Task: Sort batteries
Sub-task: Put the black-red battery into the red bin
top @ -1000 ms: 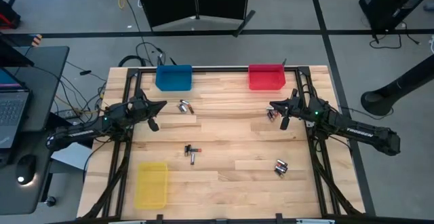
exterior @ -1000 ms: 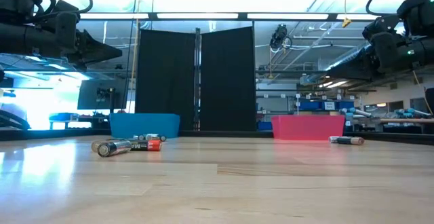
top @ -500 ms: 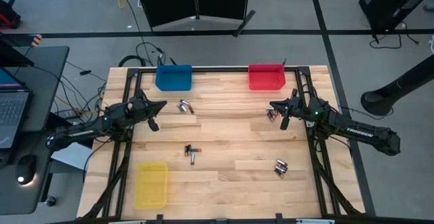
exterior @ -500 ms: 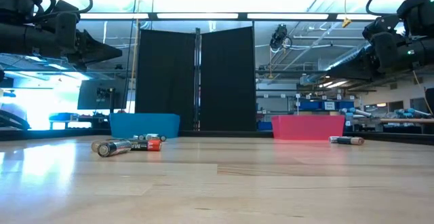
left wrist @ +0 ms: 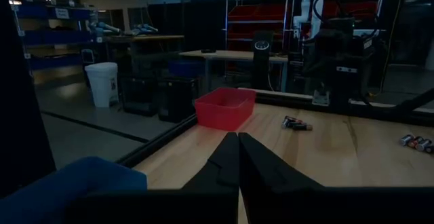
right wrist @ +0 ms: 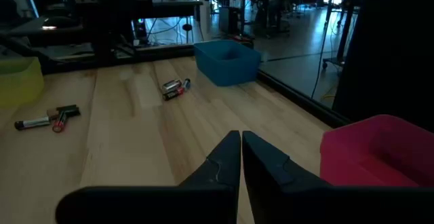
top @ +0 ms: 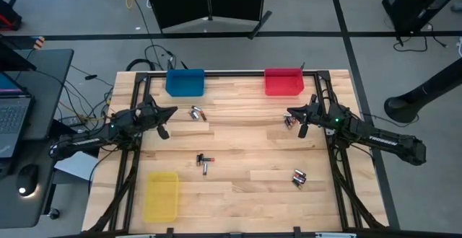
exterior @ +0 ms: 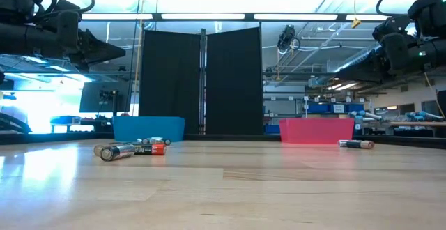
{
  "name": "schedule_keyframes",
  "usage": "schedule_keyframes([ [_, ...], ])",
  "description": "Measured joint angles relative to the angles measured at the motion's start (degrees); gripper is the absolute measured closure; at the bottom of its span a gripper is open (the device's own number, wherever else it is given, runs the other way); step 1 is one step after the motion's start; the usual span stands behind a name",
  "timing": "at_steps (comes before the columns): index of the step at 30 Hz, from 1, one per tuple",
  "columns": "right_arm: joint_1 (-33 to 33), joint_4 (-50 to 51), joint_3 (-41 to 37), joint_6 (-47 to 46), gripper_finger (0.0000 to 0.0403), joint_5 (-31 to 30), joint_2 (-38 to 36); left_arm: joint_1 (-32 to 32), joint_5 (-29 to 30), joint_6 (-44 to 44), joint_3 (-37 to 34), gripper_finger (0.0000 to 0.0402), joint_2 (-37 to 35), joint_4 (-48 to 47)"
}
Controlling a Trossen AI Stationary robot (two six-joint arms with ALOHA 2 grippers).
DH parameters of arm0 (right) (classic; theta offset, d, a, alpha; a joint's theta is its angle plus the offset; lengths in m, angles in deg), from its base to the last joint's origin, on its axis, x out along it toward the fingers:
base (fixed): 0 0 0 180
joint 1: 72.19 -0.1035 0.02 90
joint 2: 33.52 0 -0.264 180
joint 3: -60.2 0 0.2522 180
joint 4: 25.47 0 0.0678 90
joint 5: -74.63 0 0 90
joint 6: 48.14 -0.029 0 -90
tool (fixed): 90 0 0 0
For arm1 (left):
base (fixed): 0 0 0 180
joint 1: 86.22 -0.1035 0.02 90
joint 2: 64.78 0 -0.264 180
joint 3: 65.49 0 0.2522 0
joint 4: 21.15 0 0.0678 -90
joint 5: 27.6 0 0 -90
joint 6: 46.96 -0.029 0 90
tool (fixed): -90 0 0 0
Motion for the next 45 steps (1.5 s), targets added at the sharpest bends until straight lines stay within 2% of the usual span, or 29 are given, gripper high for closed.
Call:
schedule_keyframes([
  [6, 0.0, 0.0, 0.0, 0.0, 0.0375, 0.0, 0.0, 0.0, -1.2, 0.2, 0.0, 0.0396, 0.1, 1.2],
  [12, 0.0, 0.0, 0.0, 0.0, 0.0375, 0.0, 0.0, 0.0, -11.9, 3.0, 3.2, 0.0396, 5.1, 3.3],
  [15, 0.0, 0.0, 0.0, 0.0, 0.0375, 0.0, 0.0, 0.0, -12.0, 3.0, 5.9, 0.0396, 10.9, 2.7],
  [20, 0.0, 0.0, 0.0, 0.0, 0.0375, 0.0, 0.0, -1.3, -5.5, 8.1, 14.5, 0.0396, 23.6, -0.5],
  [22, 0.0, 0.0, 0.0, 0.0, 0.0375, 0.0, 0.0, -2.0, -7.3, 8.3, 19.8, 0.0396, 28.9, -4.4],
  [27, 0.0, 0.0, 0.0, 0.0, 0.0375, 0.0, 0.0, -2.7, -14.4, 1.1, 35.6, 0.0396, 39.9, -21.9],
  [29, 0.0, 0.0, 0.0, 0.0, 0.0375, 0.0, 0.0, -2.0, -19.3, -0.1, 39.4, 0.0396, 44.0, -27.9],
  [32, 0.0, 0.0, 0.0, 0.0, 0.0375, 0.0, 0.0, 0.4, -26.3, -3.5, 39.7, 0.0396, 49.4, -30.1],
  [39, 0.0, 0.0, 0.0, 0.0, 0.0375, 0.0, 0.0, 1.4, -23.8, 3.1, 39.5, 0.0396, 62.7, -33.4],
  [45, 0.0, 0.0, 0.0, 0.0, 0.0375, 0.0, 0.0, 1.4, -22.5, -0.7, 42.6, 0.0396, 72.9, -33.3],
])
